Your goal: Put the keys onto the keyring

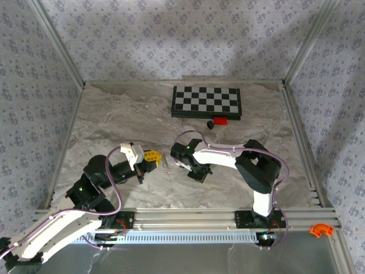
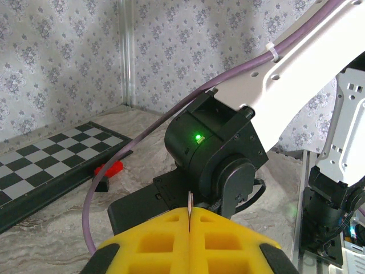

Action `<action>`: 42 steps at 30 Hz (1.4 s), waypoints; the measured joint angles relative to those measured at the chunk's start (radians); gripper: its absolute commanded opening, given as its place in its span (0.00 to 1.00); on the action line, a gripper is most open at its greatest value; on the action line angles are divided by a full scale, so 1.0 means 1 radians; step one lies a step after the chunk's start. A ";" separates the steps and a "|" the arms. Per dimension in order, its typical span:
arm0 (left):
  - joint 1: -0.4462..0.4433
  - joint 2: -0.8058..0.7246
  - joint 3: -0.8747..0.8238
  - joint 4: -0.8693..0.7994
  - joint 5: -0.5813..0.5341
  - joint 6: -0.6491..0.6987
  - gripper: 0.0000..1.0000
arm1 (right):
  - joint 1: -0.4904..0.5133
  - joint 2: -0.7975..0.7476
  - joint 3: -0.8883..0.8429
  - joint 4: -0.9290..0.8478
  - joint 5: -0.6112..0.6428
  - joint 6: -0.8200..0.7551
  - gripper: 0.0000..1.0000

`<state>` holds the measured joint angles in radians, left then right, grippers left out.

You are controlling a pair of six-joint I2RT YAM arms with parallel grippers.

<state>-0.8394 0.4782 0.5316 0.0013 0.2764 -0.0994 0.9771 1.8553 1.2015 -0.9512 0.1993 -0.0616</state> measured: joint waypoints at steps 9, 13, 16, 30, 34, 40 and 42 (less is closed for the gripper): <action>0.000 -0.001 0.000 0.000 0.000 0.000 0.00 | -0.007 0.013 0.000 0.000 0.008 -0.011 0.18; 0.000 -0.008 0.000 0.000 0.000 0.000 0.00 | -0.007 0.013 0.000 0.000 0.014 -0.012 0.13; 0.000 -0.009 0.000 0.000 0.000 0.000 0.00 | -0.007 0.013 0.000 0.000 0.021 -0.015 0.10; 0.000 -0.009 0.000 0.000 0.000 0.000 0.00 | -0.007 -0.022 -0.004 0.007 0.026 -0.014 0.01; 0.000 -0.009 0.000 0.000 0.000 0.000 0.00 | -0.007 -0.131 -0.048 0.045 0.025 -0.015 0.00; 0.000 -0.009 0.000 -0.001 0.001 0.000 0.00 | 0.002 -0.352 -0.126 0.143 0.006 -0.031 0.00; 0.000 -0.009 0.000 -0.003 0.001 -0.002 0.00 | 0.013 -0.451 -0.166 0.201 -0.024 -0.038 0.00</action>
<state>-0.8394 0.4694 0.5316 -0.0013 0.2775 -0.1017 0.9905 1.4044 1.0355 -0.7498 0.1757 -0.0994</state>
